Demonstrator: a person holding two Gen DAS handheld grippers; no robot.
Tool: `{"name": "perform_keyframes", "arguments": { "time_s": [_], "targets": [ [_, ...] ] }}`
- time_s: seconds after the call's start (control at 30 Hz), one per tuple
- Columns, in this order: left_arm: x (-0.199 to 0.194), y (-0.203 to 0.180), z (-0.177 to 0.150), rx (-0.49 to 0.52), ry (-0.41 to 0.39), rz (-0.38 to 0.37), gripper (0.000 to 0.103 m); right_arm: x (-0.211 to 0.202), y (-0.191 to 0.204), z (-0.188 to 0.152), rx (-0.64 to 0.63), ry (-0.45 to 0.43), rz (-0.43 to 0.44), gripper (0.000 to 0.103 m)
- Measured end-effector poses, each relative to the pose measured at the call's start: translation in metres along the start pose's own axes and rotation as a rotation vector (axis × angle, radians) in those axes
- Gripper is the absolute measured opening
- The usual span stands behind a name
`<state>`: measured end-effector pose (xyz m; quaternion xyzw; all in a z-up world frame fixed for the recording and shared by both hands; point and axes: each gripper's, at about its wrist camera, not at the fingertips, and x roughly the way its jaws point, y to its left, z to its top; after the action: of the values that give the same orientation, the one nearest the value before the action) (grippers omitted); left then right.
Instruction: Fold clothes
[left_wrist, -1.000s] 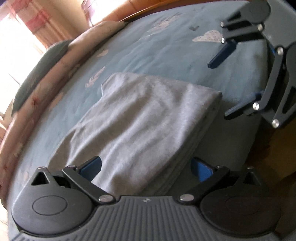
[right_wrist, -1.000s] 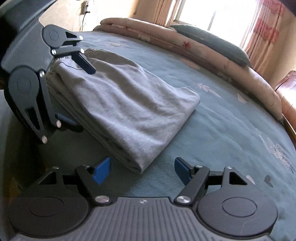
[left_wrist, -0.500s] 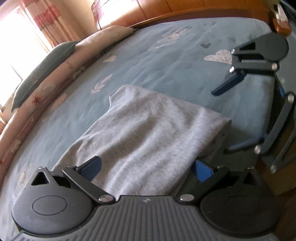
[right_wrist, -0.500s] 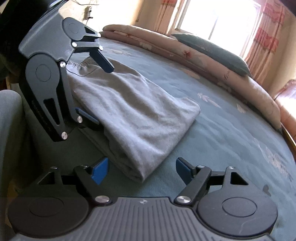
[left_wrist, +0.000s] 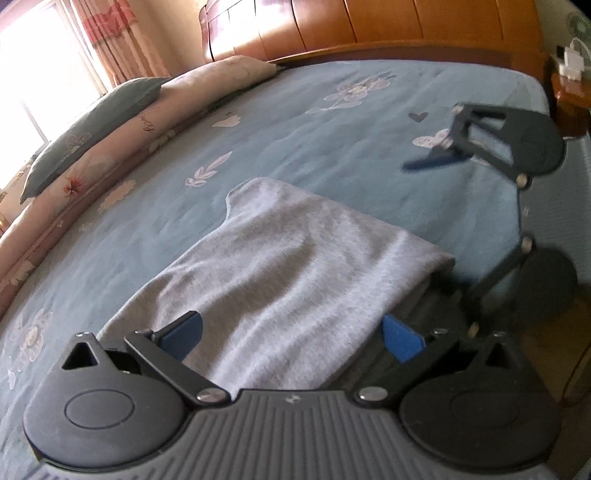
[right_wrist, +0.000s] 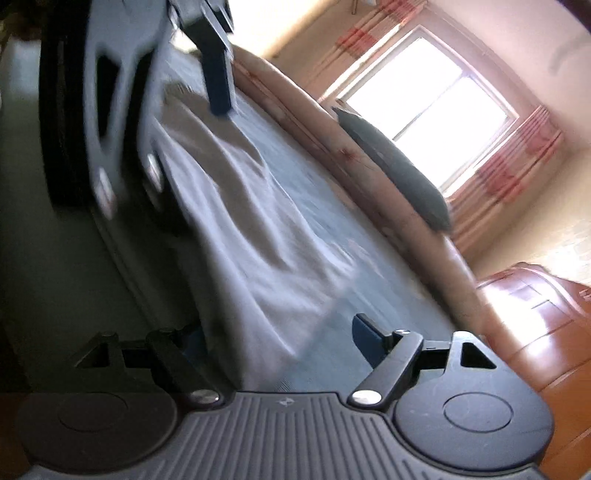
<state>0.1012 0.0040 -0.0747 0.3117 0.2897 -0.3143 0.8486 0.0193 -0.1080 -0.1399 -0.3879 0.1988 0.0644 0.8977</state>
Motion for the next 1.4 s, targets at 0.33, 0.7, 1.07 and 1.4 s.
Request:
{"name": "perform_keyframes", "arguments": {
  "time_s": [0.33,0.7,1.07,1.4],
  "targets": [
    [0.014,0.039,-0.024,-0.136,0.076,0.069,0.102,-0.008,-0.030,-0.013,0.154,0.073,0.076,0.092],
    [0.002,0.085,-0.020,-0.271,0.059,0.065,0.102,-0.017,-0.076,0.010,0.363,0.016,0.280,0.057],
    [0.015,0.100,-0.085,-0.498,0.153,-0.068,0.102,0.023,-0.058,-0.004,0.527,0.099,0.467,0.049],
    [0.024,0.143,-0.022,-0.478,-0.001,-0.135,0.102,0.050,-0.109,0.023,0.637,0.052,0.450,0.056]
  ]
}}
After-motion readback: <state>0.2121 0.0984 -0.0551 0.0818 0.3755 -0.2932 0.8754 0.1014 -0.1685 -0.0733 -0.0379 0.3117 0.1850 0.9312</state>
